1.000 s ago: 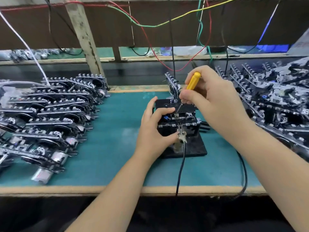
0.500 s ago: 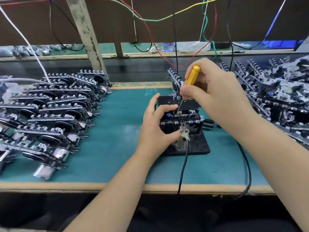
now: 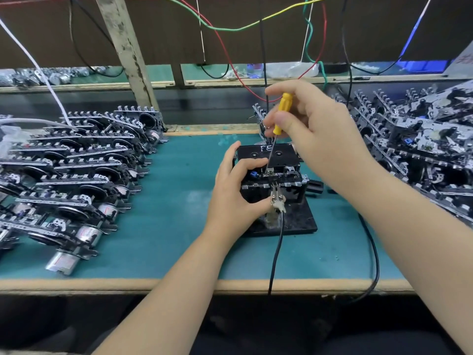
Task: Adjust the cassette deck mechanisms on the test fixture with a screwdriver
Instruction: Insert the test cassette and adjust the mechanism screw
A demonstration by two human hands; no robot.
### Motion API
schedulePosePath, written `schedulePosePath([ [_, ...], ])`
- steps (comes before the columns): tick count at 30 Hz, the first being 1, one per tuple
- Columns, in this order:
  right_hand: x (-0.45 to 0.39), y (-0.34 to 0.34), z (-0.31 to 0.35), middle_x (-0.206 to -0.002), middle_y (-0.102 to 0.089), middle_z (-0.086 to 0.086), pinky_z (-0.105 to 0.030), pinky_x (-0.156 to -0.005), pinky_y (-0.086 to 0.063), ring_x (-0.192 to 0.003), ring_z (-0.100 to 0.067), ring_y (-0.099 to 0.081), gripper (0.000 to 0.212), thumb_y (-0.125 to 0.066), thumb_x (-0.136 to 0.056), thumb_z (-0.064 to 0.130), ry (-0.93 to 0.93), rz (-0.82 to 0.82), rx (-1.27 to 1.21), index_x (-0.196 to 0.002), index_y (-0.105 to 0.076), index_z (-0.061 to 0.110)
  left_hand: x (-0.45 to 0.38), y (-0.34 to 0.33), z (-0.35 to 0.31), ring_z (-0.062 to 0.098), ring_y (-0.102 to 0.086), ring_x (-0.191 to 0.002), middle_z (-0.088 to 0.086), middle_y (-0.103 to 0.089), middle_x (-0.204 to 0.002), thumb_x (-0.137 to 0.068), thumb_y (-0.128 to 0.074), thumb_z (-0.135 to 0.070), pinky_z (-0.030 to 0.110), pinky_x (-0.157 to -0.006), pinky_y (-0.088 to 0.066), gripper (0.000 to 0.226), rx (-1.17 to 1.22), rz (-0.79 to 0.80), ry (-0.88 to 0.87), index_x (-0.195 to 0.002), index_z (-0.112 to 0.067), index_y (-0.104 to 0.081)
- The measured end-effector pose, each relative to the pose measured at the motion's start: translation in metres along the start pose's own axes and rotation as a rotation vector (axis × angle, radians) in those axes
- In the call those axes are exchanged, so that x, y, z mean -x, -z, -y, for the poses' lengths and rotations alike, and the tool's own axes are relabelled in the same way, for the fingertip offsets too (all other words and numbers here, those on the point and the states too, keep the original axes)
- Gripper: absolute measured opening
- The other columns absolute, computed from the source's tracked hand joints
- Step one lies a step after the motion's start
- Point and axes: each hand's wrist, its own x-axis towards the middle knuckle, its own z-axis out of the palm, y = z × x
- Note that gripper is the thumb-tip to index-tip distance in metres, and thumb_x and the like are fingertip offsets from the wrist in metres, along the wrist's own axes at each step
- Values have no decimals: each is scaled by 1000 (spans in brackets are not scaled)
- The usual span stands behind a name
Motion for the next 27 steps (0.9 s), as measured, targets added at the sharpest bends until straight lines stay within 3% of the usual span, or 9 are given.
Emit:
schedulePosePath([
  [3,2,-3,0,-84,-68,-3,-43,-85,-57,-79,-18,-71,38,-60,-98,9,37,-41,-1,-133,-54,23,1,0,2,-8,-19,-147,-18,-19,-163,-68,-92,-24,8,-104,-28,67,2,4,-3,-108,-61,-52],
  [8,-3,-9,3,-78,-61,-9,-45,-77,-56,-74,-27,-63,17,-66,-96,13,83,-42,19,-113,-65,16,0,0,0,-14,-15,-144,-17,-18,-164,-67,-93,-25,3,-105,-24,65,-15,-1,-30,-112,-54,-56],
  [13,-9,4,-6,-78,-66,8,-15,-70,-46,-70,0,-60,18,-63,-98,21,44,30,108,-115,-64,28,5,-2,7,-1,-25,-148,-29,-15,-161,-64,-93,-34,31,-114,-36,64,24,-30,-76,-112,-58,-59],
  [15,-12,9,-10,-93,-73,13,-24,-84,-52,-85,0,-69,23,-58,-100,13,-33,106,15,-115,-64,30,6,-4,10,3,-34,-145,-32,-14,-160,-61,-91,-44,37,-110,-44,63,30,-40,-72,-115,-56,-59],
  [18,-18,11,-9,-85,-75,10,-39,-83,-56,-78,-11,-71,26,-67,-95,13,-79,106,-50,-105,-66,37,1,-2,10,5,-39,-142,-34,-13,-158,-59,-89,-54,41,-109,-45,63,42,-43,-51,-115,-55,-60],
  [21,-13,3,-5,-81,-68,14,-18,-69,-48,-71,-6,-62,29,-72,-92,20,-17,34,39,-109,-63,42,-1,-1,7,4,-37,-143,-37,-14,-157,-58,-89,-51,40,-110,-44,65,37,-36,-46,-115,-58,-58],
  [27,-10,-5,1,-83,-59,24,-10,-74,-40,-84,-2,-58,23,-69,-94,20,30,34,63,-113,-65,33,0,-3,6,0,-29,-146,-28,-18,-161,-62,-92,-39,39,-111,-43,68,11,-46,-64,-116,-57,-56],
])
